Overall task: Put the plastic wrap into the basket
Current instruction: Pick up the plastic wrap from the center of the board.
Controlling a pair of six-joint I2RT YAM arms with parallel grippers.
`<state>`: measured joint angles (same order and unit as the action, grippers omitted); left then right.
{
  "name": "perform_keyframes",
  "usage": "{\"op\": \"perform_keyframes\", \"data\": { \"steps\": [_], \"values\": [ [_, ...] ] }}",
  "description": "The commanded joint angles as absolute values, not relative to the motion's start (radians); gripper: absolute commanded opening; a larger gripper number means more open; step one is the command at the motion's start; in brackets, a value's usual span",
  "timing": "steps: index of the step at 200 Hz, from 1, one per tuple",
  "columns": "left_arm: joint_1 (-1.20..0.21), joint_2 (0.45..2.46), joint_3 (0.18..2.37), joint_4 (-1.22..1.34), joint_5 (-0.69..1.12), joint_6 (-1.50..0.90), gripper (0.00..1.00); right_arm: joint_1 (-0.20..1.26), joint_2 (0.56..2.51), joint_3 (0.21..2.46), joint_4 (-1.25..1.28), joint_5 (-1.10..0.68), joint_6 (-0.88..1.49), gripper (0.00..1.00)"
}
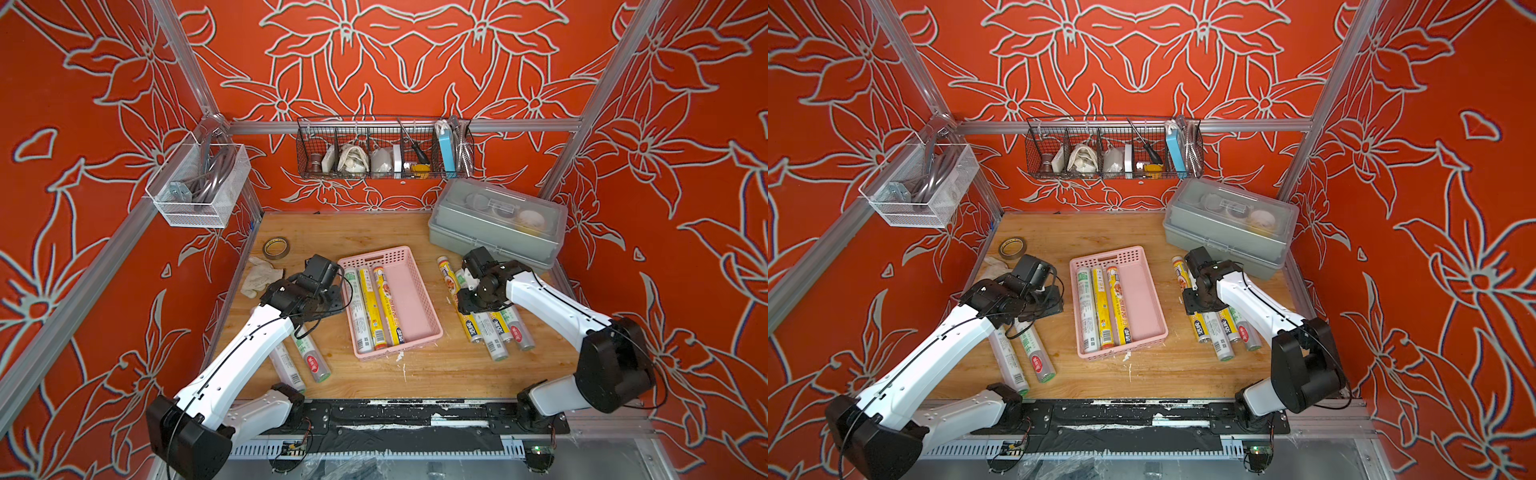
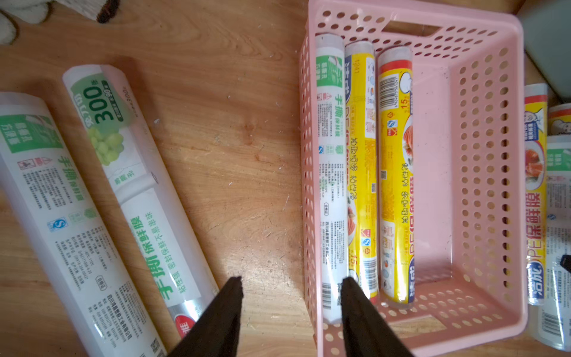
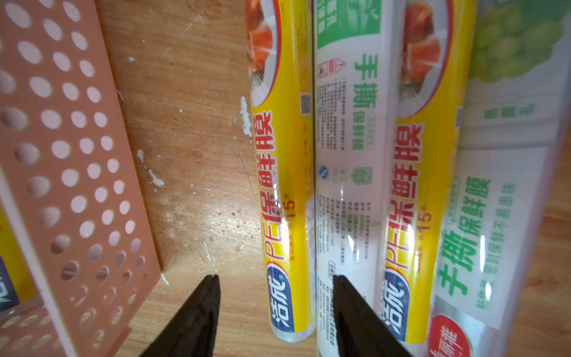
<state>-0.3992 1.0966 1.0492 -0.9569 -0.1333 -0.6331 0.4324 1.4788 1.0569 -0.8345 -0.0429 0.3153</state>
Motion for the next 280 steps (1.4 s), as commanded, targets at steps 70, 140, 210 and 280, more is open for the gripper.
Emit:
{"op": "perform_keyframes", "data": {
  "steps": [70,140,210,280],
  "values": [
    [-0.346,1.035,1.016,-0.958,-0.111,-0.581,0.53,0.43,1.632,1.104,-0.767,-0.087,0.275,0.58],
    [-0.321,1.001,0.988,-0.944,-0.111,-0.572,0.53,0.445,1.707,1.119,-0.746,-0.025,0.287,0.57],
    [-0.315,1.009,0.965,-0.929,-0.097,-0.568,0.53,0.461,1.766,1.152,-0.734,0.028,0.296,0.54],
    [-0.307,1.002,0.946,-0.917,-0.1,-0.575,0.53,0.467,1.824,1.193,-0.73,0.053,0.304,0.52]
  ]
}}
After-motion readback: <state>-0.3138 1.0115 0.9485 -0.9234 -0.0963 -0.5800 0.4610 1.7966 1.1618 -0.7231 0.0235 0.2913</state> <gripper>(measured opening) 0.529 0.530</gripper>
